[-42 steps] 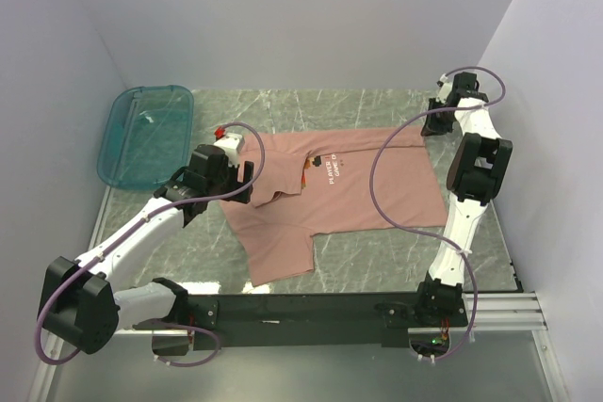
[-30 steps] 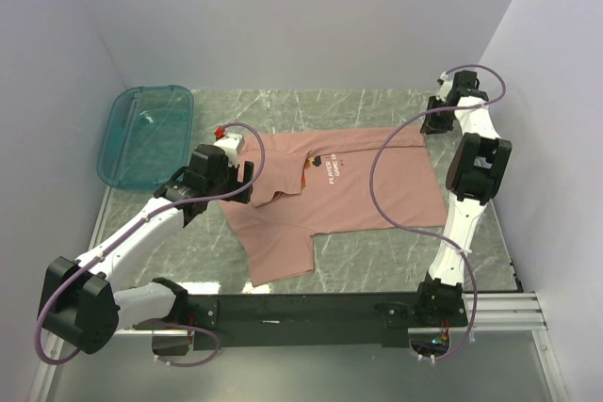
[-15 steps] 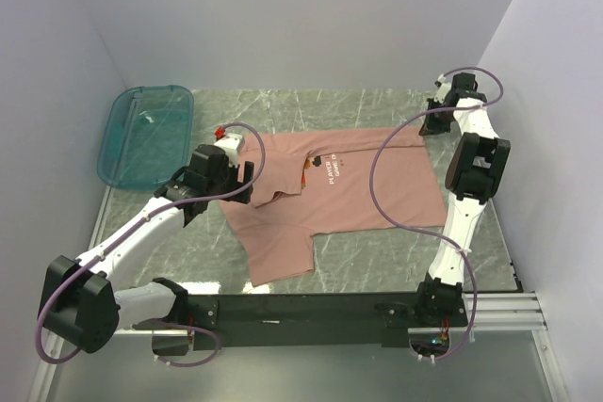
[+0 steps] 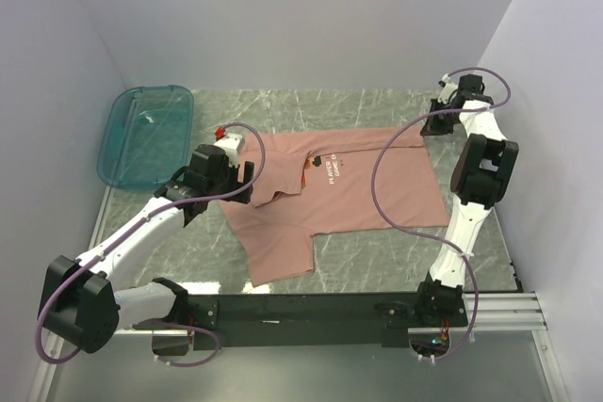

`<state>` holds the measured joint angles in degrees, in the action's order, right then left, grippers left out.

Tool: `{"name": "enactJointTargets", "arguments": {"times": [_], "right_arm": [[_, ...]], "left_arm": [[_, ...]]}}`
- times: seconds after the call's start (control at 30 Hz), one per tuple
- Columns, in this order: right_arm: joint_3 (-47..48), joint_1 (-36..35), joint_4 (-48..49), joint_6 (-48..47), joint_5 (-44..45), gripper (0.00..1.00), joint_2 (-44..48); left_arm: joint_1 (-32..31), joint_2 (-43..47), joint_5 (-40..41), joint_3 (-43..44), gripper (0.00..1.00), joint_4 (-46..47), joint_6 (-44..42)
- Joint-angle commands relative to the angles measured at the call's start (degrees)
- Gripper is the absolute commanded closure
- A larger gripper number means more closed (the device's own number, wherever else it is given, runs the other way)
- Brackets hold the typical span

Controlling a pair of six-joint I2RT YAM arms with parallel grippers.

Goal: Fold and stack the t-shirts

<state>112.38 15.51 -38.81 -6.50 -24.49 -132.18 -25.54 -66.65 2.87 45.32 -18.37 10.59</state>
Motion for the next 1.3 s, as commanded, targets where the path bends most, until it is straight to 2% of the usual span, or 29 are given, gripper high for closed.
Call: {"name": "enactJointTargets", "arguments": {"times": [0.0, 0.47, 1.27], "right_arm": [[-1.4, 0.9, 2.2, -1.3, -2.1, 1.00, 5.0], [-9.3, 2.1, 3.0, -8.3, -0.3, 1.00, 9.3], [-14.7, 3.6, 6.1, -9.9, 3.9, 1.00, 10.8]], "left_arm": [[-0.3, 0.4, -0.8, 1.7, 0.14, 0.8, -0.7], [-0.3, 0.9, -1.9, 1.6, 0.14, 0.9, -0.9], [-2.0, -0.8, -4.4, 1.3, 0.16, 1.2, -1.9]]}}
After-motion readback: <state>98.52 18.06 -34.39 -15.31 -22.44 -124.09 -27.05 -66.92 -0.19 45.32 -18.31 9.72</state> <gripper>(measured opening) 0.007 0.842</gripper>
